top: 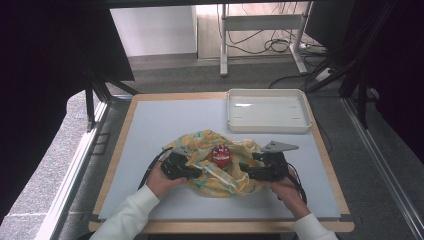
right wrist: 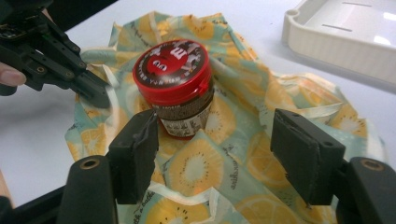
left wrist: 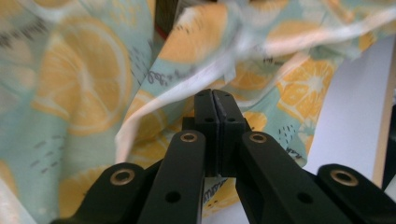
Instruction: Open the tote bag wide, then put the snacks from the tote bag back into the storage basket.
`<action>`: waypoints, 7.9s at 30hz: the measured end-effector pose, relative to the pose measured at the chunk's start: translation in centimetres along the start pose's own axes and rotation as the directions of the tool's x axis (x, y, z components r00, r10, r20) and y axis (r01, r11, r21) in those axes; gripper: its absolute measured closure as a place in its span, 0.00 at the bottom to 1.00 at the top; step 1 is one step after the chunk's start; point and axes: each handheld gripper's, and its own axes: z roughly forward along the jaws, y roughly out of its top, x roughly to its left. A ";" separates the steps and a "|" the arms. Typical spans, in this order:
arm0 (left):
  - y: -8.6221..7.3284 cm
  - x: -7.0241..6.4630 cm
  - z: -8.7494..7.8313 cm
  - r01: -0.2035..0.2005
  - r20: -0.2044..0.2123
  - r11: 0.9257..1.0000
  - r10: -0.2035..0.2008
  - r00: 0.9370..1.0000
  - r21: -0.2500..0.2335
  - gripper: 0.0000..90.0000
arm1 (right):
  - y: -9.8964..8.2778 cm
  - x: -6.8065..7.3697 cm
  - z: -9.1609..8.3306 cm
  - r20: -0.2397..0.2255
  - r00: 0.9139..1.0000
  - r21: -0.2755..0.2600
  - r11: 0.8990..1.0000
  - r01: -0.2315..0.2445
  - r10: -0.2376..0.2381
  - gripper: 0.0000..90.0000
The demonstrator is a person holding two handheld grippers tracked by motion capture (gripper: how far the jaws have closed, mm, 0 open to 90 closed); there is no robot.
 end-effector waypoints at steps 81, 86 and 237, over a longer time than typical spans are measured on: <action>-0.6 1.1 -7.5 0.005 -0.204 0.962 -0.063 0.977 -0.272 0.66 | -0.4 -0.9 -0.4 0.013 1.000 -0.001 1.000 0.012 -0.012 0.45; -0.7 1.3 -7.9 0.018 -0.227 0.959 -0.085 0.970 -0.284 0.47 | -0.3 -0.8 -0.5 0.010 1.000 -0.007 1.000 0.028 -0.027 0.44; -0.3 1.6 -7.3 0.070 -0.187 0.963 -0.121 0.975 -0.261 0.33 | 13.8 0.7 2.5 -0.024 0.991 -0.007 0.991 0.132 -0.132 0.29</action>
